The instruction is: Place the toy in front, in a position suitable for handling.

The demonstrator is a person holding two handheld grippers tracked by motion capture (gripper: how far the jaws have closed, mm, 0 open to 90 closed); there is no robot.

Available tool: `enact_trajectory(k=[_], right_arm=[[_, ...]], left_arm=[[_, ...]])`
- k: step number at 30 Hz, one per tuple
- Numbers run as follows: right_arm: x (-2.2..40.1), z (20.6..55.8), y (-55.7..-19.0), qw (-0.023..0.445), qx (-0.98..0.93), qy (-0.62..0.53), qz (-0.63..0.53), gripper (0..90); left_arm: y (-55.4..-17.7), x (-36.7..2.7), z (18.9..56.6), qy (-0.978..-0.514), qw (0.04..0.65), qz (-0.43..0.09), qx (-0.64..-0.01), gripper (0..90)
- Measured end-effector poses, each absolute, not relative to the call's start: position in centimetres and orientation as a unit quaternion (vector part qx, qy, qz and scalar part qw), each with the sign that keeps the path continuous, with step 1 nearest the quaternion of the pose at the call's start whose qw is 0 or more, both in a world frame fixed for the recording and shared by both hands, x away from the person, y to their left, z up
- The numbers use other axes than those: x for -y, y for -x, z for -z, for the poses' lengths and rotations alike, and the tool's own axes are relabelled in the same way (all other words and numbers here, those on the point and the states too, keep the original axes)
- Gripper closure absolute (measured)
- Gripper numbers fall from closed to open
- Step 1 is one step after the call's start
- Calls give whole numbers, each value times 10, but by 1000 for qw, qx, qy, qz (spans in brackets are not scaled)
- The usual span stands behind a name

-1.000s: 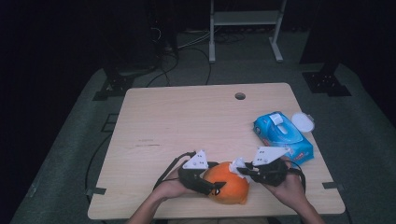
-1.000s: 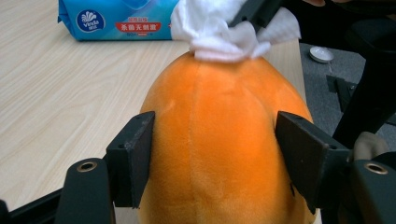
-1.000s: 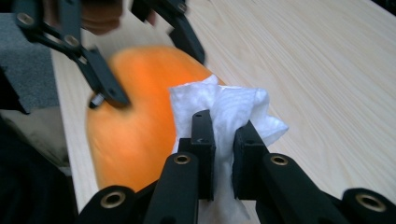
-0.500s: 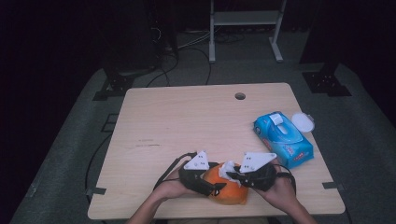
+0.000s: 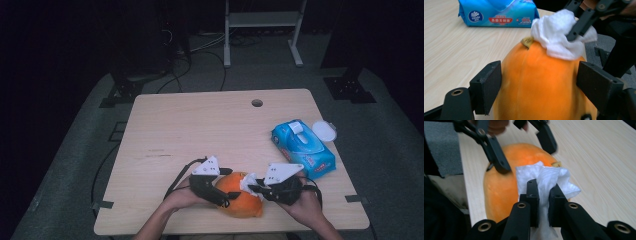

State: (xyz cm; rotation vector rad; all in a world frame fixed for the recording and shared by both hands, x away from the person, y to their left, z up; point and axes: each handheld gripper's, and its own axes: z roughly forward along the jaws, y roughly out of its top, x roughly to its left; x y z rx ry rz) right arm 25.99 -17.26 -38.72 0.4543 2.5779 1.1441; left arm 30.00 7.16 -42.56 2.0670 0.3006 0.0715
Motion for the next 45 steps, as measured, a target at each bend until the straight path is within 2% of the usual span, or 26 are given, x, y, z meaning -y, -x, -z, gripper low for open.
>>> enact_trajectory(k=[1, 4, 11, 21, 25, 29, 31, 32, 33, 36, 37, 38, 39, 40, 41, 45], right_arm=[[171, 387, -260, 150, -896, -153, -389, 808], [179, 387, -265, 145, -893, -163, -392, 809], [201, 394, -272, 125, -884, -201, -402, 809], [189, 388, -276, 134, -881, -199, -407, 809], [189, 389, -278, 128, -881, -200, -408, 809], [185, 390, -271, 99, -892, -168, -407, 806], [183, 389, -266, 89, -895, -155, -410, 805], [183, 389, -265, 90, -895, -154, -408, 805], [182, 389, -266, 91, -897, -154, -405, 806], [183, 389, -267, 99, -895, -161, -403, 806], [185, 388, -268, 102, -894, -166, -404, 807], [189, 383, -270, 118, -886, -179, -410, 808], [191, 380, -270, 123, -883, -184, -415, 808], [191, 380, -270, 123, -883, -184, -415, 808], [192, 377, -270, 132, -878, -188, -421, 808], [198, 369, -275, 160, -859, -204, -442, 808]], left_arm=[[-300, -73, 427, -859, 494, -35, -127, 282], [-304, -76, 430, -859, 491, -33, -144, 321], [-311, -86, 434, -852, 494, -21, -172, 320], [-295, -70, 426, -861, 489, -40, -132, 320], [-294, -70, 425, -863, 488, -34, -125, 270], [-302, -74, 423, -861, 485, -8, -152, 96], [-306, -71, 432, -866, 471, 30, -169, 81], [-304, -68, 435, -870, 466, 30, -161, 89], [-303, -68, 435, -870, 466, 25, -158, 138], [-303, -68, 429, -873, 463, 4, -152, 347], [-302, -68, 425, -868, 474, -15, -146, 347], [-300, -68, 420, -858, 494, -56, -129, 403], [-298, -67, 417, -851, 504, -87, -118, 410], [-298, -67, 417, -851, 504, -87, -118, 411], [-297, -66, 413, -843, 514, -119, -107, 411], [-301, -68, 415, -835, 526, -141, -86, 400]])
